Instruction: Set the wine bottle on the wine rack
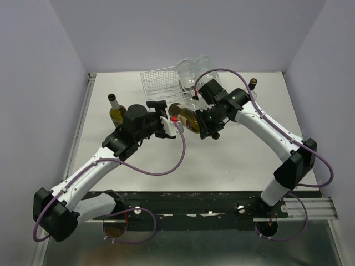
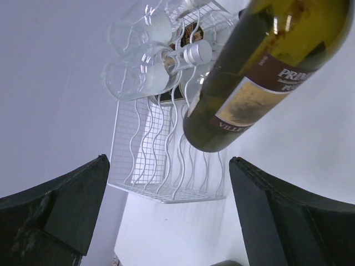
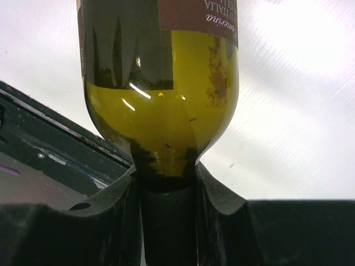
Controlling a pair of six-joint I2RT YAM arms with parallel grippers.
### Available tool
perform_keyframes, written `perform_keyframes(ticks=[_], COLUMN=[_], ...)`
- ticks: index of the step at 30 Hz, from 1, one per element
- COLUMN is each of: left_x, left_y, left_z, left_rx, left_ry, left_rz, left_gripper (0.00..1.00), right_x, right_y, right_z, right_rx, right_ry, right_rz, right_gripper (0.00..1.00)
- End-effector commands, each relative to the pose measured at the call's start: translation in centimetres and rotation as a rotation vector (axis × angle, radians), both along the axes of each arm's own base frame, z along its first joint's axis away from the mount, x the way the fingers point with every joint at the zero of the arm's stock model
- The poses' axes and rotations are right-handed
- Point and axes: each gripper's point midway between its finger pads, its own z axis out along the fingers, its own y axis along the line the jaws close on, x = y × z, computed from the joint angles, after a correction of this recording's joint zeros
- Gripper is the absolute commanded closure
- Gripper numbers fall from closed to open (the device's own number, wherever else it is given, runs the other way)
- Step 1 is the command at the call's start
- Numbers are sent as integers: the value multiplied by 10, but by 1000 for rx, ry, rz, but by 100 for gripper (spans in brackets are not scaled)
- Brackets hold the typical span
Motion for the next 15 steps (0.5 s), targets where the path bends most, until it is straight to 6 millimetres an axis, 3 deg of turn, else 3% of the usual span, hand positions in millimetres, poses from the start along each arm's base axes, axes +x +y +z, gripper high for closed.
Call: perform_keyframes(ticks=[1, 4, 10, 15], left_x=[-3, -4, -5, -6], left_y=[4, 8, 17, 24], left_z=[34, 62, 103, 120], left_rx=[-216, -383, -608, -628], left_ry=[9, 46, 123, 200], left_rz=[69, 96, 125, 166], left_gripper=[1, 1, 1, 1], right_x=[11, 13, 37, 65], right_y=[15, 17, 32, 33], right_z=[16, 1, -23, -31], right_rx=[129, 139, 201, 178], right_ry=[-128, -143, -233, -304], right_rz=[2, -3, -37, -142], right_gripper=[99, 99, 100, 99])
